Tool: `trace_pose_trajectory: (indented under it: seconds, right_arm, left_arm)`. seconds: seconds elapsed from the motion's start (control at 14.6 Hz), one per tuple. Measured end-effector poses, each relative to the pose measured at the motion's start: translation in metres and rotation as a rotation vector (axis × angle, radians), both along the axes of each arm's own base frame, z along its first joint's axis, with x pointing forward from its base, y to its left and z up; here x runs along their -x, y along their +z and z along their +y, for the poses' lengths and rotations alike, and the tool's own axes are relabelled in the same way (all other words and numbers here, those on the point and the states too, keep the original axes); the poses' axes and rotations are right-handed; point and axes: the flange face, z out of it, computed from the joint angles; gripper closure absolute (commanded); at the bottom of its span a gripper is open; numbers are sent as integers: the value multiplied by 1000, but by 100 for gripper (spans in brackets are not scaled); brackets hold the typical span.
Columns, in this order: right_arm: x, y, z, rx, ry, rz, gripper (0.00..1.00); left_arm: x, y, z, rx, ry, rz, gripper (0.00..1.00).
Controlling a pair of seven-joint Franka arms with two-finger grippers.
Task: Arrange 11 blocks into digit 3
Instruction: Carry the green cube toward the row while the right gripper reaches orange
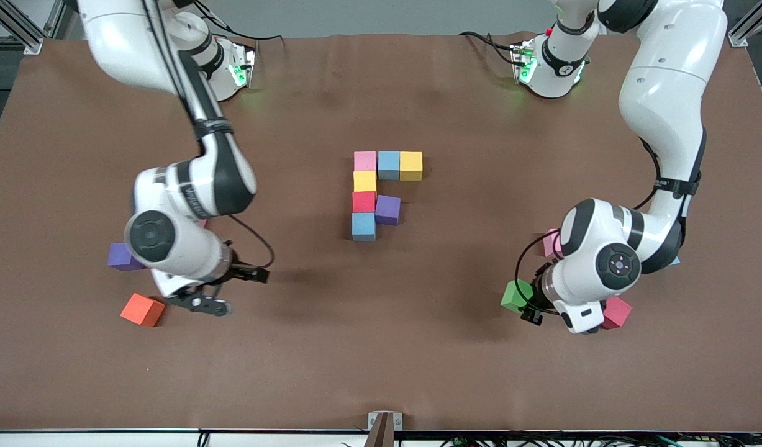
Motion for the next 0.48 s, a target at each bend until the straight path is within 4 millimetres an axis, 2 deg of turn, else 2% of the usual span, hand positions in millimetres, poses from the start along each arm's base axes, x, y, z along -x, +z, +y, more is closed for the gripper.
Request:
trace_pose_trajectory:
  seconds: [0.34, 0.48]
  right_arm:
    - [-12, -14, -113, -16, 60, 36, 0]
    - [-12, -20, -150, -25, 75, 44, 0]
  left_arm:
    - [51, -7, -54, 4, 231, 93, 98]
    - [74, -6, -81, 21, 304, 95, 98]
